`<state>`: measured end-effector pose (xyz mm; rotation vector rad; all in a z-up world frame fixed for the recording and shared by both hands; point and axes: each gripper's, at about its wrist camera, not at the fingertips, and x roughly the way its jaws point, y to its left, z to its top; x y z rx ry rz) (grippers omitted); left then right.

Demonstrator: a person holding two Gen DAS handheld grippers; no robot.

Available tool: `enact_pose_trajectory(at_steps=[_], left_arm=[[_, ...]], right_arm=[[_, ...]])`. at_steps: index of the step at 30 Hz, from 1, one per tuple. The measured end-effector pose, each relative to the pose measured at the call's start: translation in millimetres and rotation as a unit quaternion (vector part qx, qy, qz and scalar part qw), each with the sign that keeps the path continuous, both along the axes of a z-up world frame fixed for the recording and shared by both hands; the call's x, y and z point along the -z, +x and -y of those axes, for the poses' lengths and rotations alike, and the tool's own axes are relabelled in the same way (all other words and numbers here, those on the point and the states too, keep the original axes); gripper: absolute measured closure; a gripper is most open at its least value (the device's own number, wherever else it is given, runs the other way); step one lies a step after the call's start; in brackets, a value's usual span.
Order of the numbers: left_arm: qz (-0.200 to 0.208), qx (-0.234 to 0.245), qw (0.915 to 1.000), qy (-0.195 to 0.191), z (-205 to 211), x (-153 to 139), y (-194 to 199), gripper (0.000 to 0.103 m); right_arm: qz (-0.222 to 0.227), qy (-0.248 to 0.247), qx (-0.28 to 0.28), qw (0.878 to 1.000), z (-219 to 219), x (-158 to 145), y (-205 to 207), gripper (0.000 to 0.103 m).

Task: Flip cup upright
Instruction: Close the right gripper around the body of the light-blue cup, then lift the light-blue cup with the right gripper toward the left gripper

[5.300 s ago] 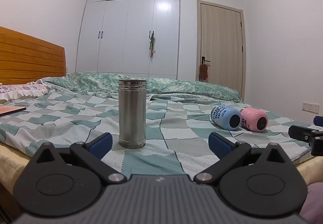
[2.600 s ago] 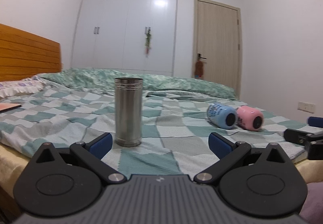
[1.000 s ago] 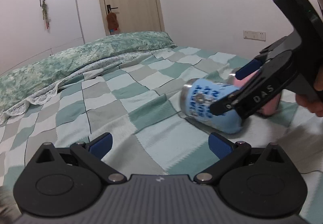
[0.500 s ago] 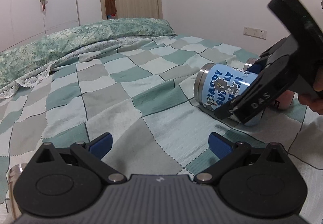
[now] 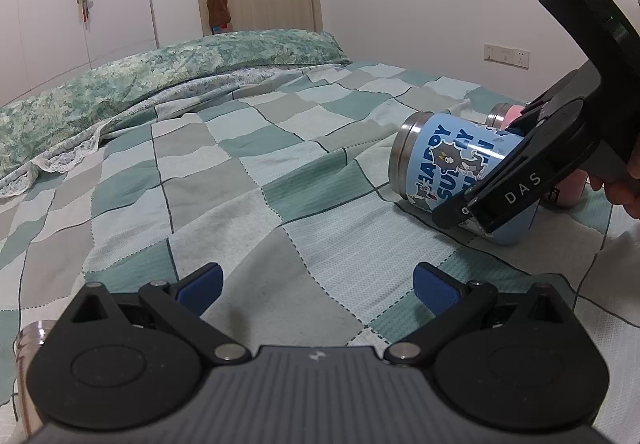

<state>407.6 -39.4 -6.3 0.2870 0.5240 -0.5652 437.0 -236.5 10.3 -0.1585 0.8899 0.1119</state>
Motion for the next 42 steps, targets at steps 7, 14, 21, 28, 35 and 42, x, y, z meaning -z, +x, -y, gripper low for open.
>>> enact_pose_trajectory(at_steps=[7,14,21,28,35,42], left_arm=[[0.02,0.003,0.9998,0.007,2.2,-14.1,-16.4,0.0],[0.037,0.002,0.9993,-0.006,-3.1,-51.1,-58.4,0.0],[0.049,0.001,0.9988,0.001,-11.1,-81.6,-125.2,0.0],[0.052,-0.007,0.9986,0.004,-30.6,-93.6,-196.6,0.0],[0.029,-0.039,0.9988,0.001,-56.3,-77.4,-246.2,0.0],[0.0,-0.075,0.9971,0.012,-73.2,-55.1,-277.3,0.0]], right_arm=[[0.013,0.008,0.007,1.0,3.9,-16.3,-15.9,0.02],[0.028,0.023,0.003,0.999,-2.0,-53.7,-52.4,0.02],[0.039,0.042,-0.017,0.998,-20.8,-92.7,-115.5,0.02],[0.031,0.065,-0.032,0.997,-44.5,-102.7,-176.9,0.02],[-0.017,0.095,-0.026,0.995,-65.1,-64.6,-224.7,0.02],[-0.053,0.112,-0.006,0.992,-80.8,-17.0,-244.8,0.02]])
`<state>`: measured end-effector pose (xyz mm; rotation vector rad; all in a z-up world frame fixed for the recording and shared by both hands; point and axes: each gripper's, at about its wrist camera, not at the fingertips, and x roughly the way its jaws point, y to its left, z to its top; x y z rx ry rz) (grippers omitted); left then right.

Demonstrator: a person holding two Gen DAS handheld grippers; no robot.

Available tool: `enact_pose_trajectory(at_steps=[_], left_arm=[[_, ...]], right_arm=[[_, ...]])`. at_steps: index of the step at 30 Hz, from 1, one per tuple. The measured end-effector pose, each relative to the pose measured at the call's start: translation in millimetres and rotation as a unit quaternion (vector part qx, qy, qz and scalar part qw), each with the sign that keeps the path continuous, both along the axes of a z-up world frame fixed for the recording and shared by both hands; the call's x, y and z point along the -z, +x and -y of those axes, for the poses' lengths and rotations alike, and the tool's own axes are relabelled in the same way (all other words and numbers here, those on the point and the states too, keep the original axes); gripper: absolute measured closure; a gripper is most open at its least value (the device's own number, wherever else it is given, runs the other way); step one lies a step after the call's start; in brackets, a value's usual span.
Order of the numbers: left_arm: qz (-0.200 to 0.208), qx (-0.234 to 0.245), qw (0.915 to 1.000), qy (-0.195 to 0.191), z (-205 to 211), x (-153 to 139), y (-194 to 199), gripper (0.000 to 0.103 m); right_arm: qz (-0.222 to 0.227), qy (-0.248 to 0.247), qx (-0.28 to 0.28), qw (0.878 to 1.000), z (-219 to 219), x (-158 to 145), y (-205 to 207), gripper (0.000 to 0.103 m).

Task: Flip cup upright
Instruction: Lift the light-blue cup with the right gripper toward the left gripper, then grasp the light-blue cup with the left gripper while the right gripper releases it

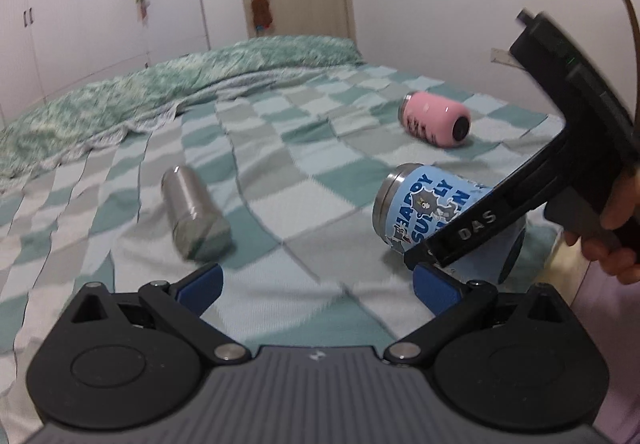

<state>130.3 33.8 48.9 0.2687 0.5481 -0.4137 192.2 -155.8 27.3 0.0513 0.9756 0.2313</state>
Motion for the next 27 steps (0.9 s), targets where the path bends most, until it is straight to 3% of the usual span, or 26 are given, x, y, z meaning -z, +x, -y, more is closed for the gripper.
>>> enact_pose_trajectory(at_steps=[5,7,12,15,22,27], left_arm=[[-0.004,-0.019,0.9998,0.0,-4.9,5.7,-16.0,0.0],[-0.005,-0.026,0.9996,-0.002,-5.3,5.0,-19.5,0.0],[-0.005,-0.043,0.9991,-0.004,-5.4,0.2,-28.6,0.0],[-0.004,-0.049,0.9988,-0.004,-2.8,-4.6,-33.7,0.0],[-0.003,-0.059,0.998,-0.024,25.6,-19.0,-34.4,0.0],[-0.021,-0.066,0.9971,-0.032,57.8,-19.5,-33.3,0.0]], right_arm=[[-0.009,0.016,0.021,1.0,-6.0,25.8,-4.1,0.019],[0.0,0.0,0.015,1.0,-12.5,25.8,-7.6,0.019],[0.002,0.012,0.014,1.0,-5.6,20.5,-9.5,0.019],[0.046,0.031,-0.001,0.998,5.9,3.4,-23.7,0.002],[0.146,0.064,-0.007,0.987,61.3,-24.6,-73.8,0.0],[0.159,0.094,0.016,0.983,112.4,-19.6,-83.3,0.0]])
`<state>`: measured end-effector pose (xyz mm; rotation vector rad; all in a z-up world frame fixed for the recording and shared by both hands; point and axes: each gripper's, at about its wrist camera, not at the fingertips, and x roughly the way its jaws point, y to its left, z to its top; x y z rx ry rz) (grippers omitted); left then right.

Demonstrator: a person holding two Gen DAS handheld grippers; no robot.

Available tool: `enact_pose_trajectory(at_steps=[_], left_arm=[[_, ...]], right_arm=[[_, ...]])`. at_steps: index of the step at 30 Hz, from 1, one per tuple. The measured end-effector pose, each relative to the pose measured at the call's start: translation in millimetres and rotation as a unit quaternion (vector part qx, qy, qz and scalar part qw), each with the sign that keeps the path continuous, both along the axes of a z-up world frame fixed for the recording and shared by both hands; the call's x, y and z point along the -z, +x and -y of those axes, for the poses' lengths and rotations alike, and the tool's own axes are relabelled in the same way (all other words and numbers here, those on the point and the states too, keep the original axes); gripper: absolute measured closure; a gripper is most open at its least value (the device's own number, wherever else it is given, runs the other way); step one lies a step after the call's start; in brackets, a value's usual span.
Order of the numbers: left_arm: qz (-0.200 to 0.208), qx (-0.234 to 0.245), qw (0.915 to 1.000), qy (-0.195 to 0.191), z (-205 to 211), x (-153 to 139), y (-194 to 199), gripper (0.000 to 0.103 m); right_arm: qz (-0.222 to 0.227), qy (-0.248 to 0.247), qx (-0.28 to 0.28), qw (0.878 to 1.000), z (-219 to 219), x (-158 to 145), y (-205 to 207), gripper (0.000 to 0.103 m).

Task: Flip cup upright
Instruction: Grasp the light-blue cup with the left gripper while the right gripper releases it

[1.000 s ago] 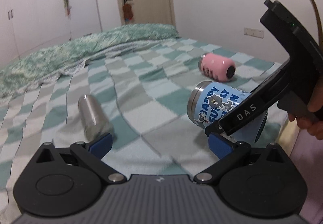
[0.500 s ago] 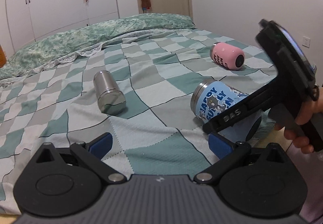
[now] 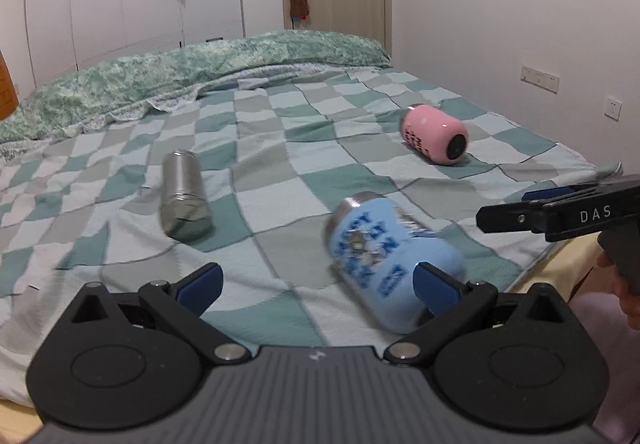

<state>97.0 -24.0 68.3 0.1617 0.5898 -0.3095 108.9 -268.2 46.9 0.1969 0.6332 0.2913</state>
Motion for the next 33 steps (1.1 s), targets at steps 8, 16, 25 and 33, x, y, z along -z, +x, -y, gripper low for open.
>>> enact_pose_trajectory(at_steps=[8,16,25,33], left_arm=[[-0.036,-0.03,0.9987,0.017,50.7,3.7,24.5,0.0],[-0.146,-0.095,0.9845,-0.02,64.2,11.2,84.0,0.0],[-0.206,-0.123,0.9704,-0.03,79.0,23.9,130.7,0.0],[-0.262,-0.155,0.952,-0.034,76.5,49.0,149.8,0.015]], right_arm=[[0.029,-0.005,0.012,0.999,53.2,22.1,-1.0,0.0],[0.075,-0.006,0.004,0.997,65.8,35.8,17.0,0.0],[0.098,-0.018,-0.016,0.995,65.3,41.8,38.5,0.0],[0.091,-0.005,-0.019,0.996,69.6,52.0,45.5,0.0]])
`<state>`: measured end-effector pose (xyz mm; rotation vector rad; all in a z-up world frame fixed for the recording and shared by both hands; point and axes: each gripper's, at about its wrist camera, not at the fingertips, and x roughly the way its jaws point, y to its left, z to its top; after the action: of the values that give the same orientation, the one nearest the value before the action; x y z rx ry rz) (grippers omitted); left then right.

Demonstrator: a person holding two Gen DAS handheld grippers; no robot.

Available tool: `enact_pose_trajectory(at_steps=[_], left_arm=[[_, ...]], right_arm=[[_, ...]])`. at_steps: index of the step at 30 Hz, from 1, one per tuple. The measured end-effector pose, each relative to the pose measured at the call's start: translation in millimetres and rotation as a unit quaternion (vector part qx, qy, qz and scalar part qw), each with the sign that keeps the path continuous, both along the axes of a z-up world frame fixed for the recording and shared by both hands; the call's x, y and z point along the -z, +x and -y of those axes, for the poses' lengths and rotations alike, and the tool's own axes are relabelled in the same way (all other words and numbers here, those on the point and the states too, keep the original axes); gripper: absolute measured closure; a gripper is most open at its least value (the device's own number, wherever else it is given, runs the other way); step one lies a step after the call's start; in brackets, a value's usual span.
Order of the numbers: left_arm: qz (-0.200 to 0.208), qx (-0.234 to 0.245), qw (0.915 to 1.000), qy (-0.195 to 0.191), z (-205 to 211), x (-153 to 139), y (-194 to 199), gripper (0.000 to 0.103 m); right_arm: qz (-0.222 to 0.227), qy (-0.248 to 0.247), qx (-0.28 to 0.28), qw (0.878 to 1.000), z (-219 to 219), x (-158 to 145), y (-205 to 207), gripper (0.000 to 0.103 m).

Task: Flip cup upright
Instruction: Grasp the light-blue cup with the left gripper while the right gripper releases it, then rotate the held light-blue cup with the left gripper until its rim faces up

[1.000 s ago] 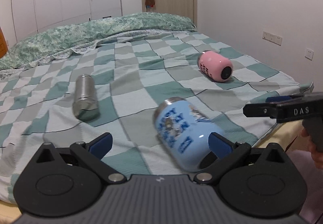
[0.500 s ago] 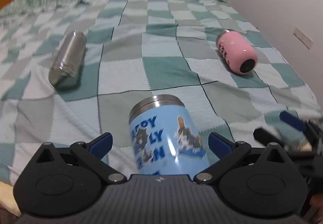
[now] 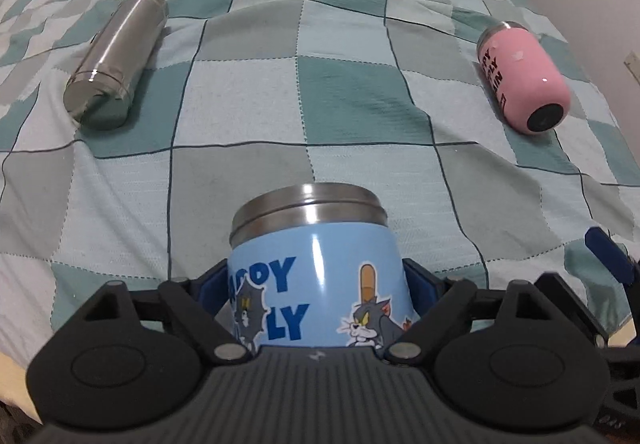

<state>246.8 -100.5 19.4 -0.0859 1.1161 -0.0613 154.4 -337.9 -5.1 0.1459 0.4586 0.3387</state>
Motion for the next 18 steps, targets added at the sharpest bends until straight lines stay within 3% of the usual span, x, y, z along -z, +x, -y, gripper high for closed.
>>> enact_pose_trajectory(at_steps=[13,18], left_arm=[[0.014,0.005,0.9998,-0.014,-5.6,-3.3,-6.1,0.016],[0.045,0.026,0.9984,-0.02,-7.9,-8.6,-20.3,0.016]], right_arm=[[0.004,0.013,0.018,1.0,1.0,4.0,-4.4,0.0],[0.011,0.015,0.023,1.0,-1.8,3.5,-6.4,0.0]])
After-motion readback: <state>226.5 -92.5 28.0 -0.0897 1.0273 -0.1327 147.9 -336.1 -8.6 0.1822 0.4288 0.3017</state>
